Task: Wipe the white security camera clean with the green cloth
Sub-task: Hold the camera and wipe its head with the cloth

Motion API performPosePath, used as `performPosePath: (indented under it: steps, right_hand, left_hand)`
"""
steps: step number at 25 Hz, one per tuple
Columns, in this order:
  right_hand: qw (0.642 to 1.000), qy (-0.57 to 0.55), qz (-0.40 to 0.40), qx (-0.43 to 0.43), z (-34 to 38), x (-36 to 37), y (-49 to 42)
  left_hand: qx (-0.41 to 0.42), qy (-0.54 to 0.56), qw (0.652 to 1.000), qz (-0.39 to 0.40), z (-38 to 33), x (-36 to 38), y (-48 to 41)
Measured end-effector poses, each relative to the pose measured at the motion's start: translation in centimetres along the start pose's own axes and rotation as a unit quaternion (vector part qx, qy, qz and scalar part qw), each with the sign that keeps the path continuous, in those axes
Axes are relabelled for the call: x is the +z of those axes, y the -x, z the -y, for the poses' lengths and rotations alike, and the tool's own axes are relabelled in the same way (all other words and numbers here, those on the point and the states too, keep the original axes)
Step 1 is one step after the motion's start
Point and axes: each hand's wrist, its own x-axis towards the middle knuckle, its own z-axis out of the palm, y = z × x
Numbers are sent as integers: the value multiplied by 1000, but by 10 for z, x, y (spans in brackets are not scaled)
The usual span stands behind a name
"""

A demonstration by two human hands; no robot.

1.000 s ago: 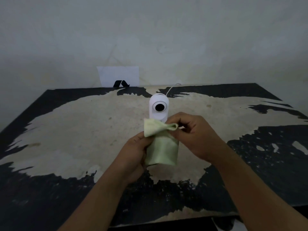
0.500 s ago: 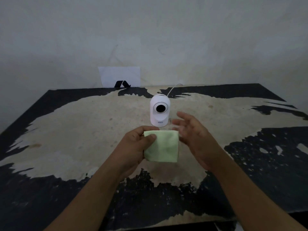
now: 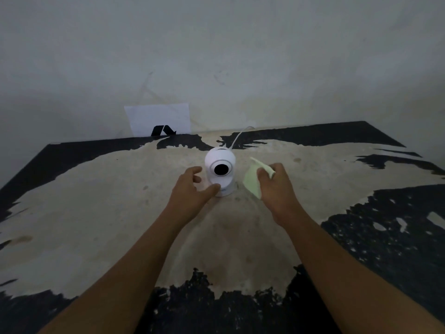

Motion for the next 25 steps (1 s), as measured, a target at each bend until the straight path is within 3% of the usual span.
performPosePath:
  steps: [3,7,11,15,20,25]
  right_hand:
    - [998,53,10,7,-3,19,-15]
    - [997,57,55,5,-3,39,-19]
    - [994,-10,108,23,8,46,-9]
    - [991,-95,93,25,33,49,-10]
    - [985,-91,135,61,20,58,-11]
    - [991,-36,114,-57,21,62,-2]
  left_hand:
    - [0,-96,995,35,8,13,-23]
    - [2,-117,991,63,11,22,-39]
    - [3,-175,984,18,3,26,-44]
    - [4,-191,981,23,7,24,-47]
    - [8,-176,984,19,9,26,-49]
    - [11,-189,982,13,6,25,-49]
